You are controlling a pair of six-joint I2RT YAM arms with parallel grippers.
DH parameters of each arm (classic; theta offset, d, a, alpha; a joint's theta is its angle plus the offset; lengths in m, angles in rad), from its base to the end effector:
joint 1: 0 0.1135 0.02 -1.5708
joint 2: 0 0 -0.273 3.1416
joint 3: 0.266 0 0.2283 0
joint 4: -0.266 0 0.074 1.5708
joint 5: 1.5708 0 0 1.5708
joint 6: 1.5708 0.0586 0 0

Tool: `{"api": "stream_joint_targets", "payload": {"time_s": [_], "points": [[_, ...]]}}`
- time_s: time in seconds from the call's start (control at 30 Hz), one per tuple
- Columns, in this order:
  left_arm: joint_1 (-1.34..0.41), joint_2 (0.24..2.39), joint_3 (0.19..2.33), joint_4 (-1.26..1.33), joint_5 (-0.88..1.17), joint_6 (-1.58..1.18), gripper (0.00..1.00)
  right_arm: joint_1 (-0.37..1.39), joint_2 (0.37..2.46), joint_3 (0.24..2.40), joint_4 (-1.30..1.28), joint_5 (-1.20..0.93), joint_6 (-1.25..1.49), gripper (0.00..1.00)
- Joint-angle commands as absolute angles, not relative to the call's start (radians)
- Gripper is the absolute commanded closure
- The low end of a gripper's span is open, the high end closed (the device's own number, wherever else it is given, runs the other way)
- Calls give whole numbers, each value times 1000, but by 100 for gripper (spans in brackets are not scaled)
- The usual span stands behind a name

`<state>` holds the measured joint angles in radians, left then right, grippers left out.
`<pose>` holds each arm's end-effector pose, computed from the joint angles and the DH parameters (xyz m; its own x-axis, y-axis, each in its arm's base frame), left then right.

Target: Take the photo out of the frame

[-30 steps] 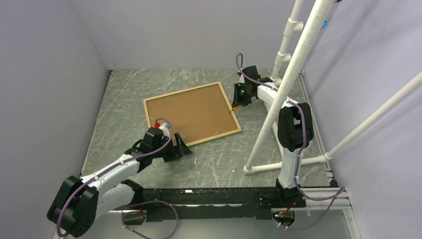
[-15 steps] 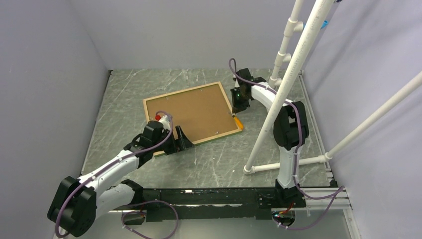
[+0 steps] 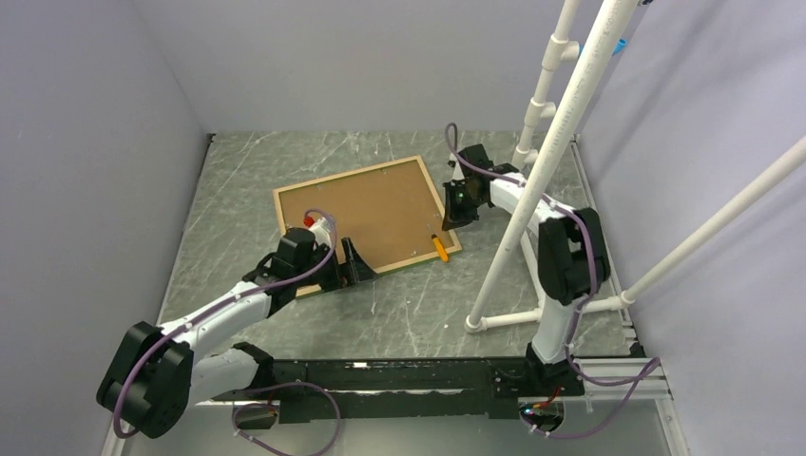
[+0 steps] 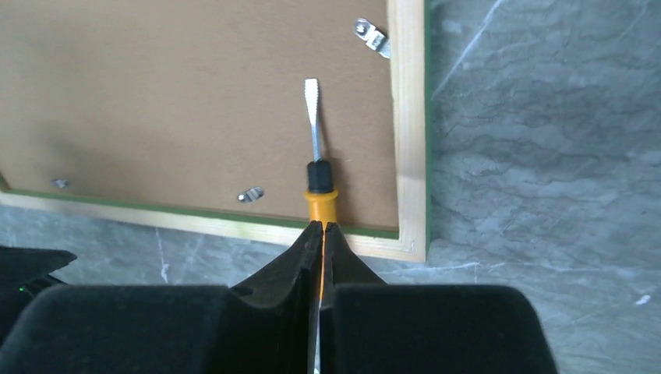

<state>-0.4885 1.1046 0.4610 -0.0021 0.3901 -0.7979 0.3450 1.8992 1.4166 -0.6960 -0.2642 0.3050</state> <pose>0.1767 -0.1191 0.1961 -0.8737 -0.2854 -0.3938 0.1099 0.6729 -0.7315 0.3533 0.1432 0.2022 -0.9557 -0.0354 -0.2921 -0.1398 0.9281 0.3449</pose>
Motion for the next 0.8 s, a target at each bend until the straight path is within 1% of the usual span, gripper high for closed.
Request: {"api": "stream_joint_targets", "payload": {"time_s": [0.0,0.1,0.2,0.3,0.33,0.37,0.43,0.47,0.5,0.6,0.67,0.73,0.77], "points": [[-512,1115,502,128,476,-741,8,343,1741,1295,-496,-319,302,85],[-552,1171,589,49,445,-692,10,345,1710,1198,-389,-394,294,67],[-585,1206,613,67,436,-706,10,360,1751,1184,-376,-395,264,63],[-611,1219,614,94,438,-727,10,396,1761,1165,-362,-336,237,61],[-619,1216,612,97,434,-731,11,410,1764,1158,-357,-307,233,61],[-623,1210,607,103,430,-732,11,418,1772,1156,-357,-285,231,65],[-625,1182,579,129,426,-738,11,423,1811,1167,-375,-265,231,79],[-626,1155,561,147,422,-739,11,425,1834,1178,-389,-258,230,84],[-625,1127,545,158,415,-737,10,430,1850,1184,-399,-232,228,86],[-624,1031,524,134,373,-707,9,452,1859,1173,-402,-184,220,90],[-624,1000,532,86,343,-676,9,457,1844,1155,-387,-181,222,90],[-624,986,549,30,320,-650,9,459,1840,1146,-383,-186,222,87],[-624,981,558,11,308,-638,9,460,1839,1144,-382,-185,220,82]]}}
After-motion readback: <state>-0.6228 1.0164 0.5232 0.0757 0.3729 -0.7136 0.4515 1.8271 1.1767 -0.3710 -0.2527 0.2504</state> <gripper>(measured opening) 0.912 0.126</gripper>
